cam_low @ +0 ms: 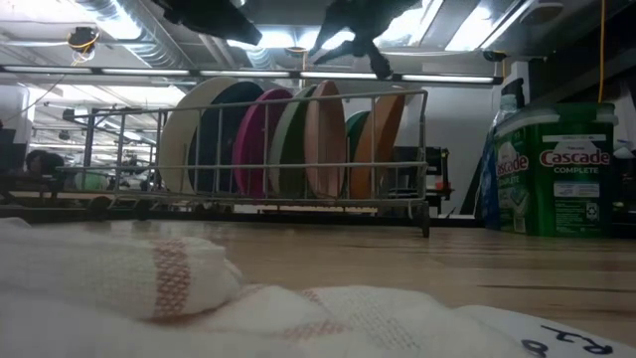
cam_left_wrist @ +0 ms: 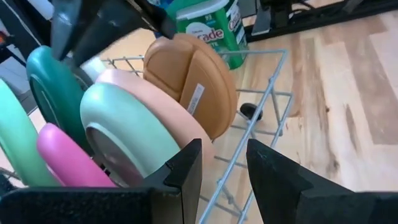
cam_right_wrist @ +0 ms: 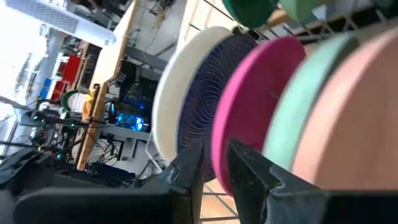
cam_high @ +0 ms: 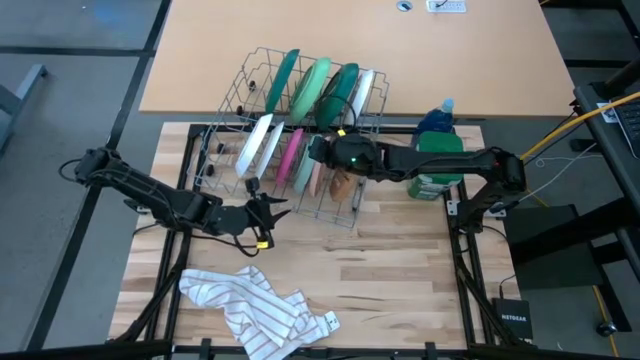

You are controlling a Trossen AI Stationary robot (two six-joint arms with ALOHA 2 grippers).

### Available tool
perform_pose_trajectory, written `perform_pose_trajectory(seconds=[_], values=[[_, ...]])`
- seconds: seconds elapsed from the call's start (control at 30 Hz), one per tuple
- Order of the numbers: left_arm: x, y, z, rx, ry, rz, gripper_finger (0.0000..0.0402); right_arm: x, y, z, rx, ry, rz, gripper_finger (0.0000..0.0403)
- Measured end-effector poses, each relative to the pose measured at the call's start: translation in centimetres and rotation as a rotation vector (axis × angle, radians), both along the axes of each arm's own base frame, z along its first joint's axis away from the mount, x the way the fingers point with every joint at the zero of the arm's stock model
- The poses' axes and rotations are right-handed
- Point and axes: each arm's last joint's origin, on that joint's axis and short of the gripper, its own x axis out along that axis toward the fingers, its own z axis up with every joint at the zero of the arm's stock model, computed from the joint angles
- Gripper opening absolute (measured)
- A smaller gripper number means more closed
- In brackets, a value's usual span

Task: Sort dishes
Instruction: Return to Home Position

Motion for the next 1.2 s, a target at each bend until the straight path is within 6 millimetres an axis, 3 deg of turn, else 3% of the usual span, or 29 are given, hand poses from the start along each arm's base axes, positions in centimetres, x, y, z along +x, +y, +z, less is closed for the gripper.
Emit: perform_pose_trajectory(seconds=[0.13, 0.27, 0.5, 0.67, 0.8, 0.97, 1.13, 1.2], values=[[-1.0, -0.3, 0.8, 0.011, -0.007, -0.033, 0.0118, -1.3, 0.2, 1.9, -0.066, -0.019, 0.038, 0.0072], [-3.3, -0.1, 2.5, 0.017, -0.029, -0.068, 0.0118, -3.4, 0.6, 4.9, -0.141, -0.068, 0.108, 0.0072], [-9.9, 2.3, 5.2, -0.043, -0.078, -0.072, 0.0118, -8.5, 2.7, 10.0, -0.404, -0.117, 0.298, 0.0072], [-14.9, 4.6, 5.7, -0.147, -0.136, -0.031, 0.0118, -12.2, 5.6, 11.9, -0.642, -0.046, 0.42, 0.0072], [-18.3, 6.1, 5.5, -0.216, -0.177, -0.01, 0.0118, -14.4, 7.2, 11.5, -0.76, 0.133, 0.393, 0.0072], [-21.4, 7.4, 5.0, -0.287, -0.272, -0.004, 0.0118, -15.5, 8.6, 8.4, -0.788, 0.317, 0.403, 0.0072], [-22.7, 8.0, 3.0, -0.29, -0.32, -0.021, 0.0118, -16.2, 9.5, 4.7, -0.752, 0.361, 0.417, 0.0072], [-23.0, 8.1, 3.4, -0.3, -0.36, -0.077, 0.0118, -16.8, 9.8, 3.2, -0.738, 0.38, 0.411, 0.0072]])
